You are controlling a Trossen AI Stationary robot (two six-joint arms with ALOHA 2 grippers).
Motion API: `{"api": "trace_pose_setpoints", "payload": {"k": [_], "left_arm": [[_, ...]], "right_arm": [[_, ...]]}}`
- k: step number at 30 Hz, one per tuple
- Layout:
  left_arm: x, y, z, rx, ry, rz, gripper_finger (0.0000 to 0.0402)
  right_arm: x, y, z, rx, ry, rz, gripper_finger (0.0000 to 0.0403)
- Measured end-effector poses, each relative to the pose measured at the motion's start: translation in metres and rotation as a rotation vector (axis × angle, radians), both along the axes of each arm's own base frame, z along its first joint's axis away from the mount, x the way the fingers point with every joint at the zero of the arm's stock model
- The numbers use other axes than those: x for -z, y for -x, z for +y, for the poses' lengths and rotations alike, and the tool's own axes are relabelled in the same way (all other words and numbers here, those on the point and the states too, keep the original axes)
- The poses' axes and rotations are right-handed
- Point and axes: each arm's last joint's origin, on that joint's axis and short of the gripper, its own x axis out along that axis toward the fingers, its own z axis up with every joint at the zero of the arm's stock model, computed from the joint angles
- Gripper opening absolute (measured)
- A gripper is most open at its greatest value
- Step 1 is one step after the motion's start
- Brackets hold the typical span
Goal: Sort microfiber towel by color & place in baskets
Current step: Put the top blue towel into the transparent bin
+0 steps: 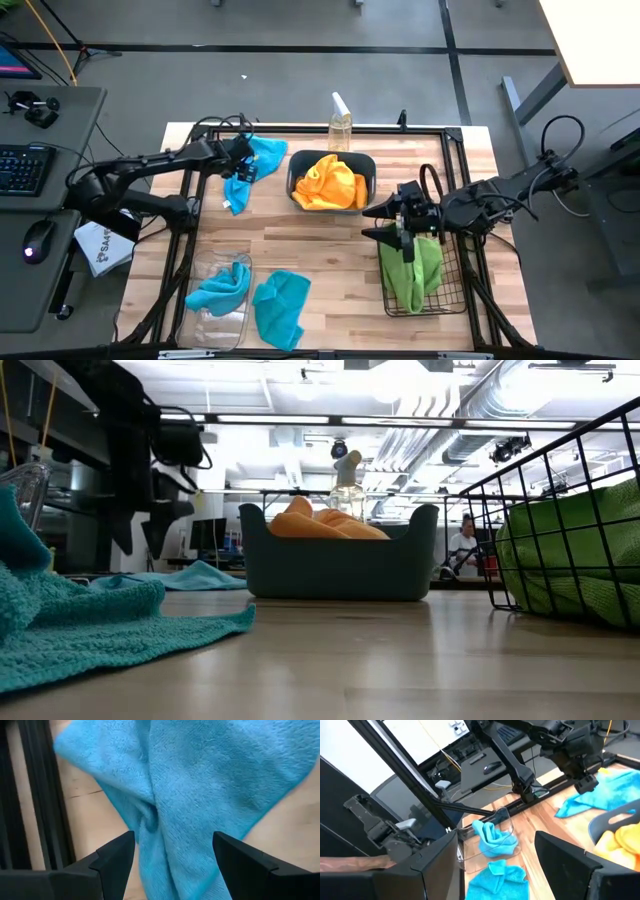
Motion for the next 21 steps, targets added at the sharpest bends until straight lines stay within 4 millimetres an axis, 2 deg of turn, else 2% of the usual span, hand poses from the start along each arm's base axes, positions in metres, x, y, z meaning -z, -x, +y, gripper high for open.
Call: {"api": "trace_pose_setpoints", "payload": {"k": [10,16,19,21], "left_arm": [[0.035,-0.008,0.018,-0.009,0.133,0.069,0.0256],[0.050,-0.018,0.022,0.030,0.196,0.026,0.0252],[0.050,-0.022,0.020,0.069,0.236,-0.017,0.0215],[0.049,-0.023,0.018,0.086,0.251,-0.035,0.0158]], "right_arm": [[0.000,0.000,0.000,0.021,-0.061,0.000,0.0264],[0.000,0.000,0.000,0.023,-0.068,0.001,0.0264],[0.000,0.000,0.000,0.023,-0.066,0.002,0.0264],[0.000,0.000,0.000,0.023,-0.059,0.004,0.0264]]}}
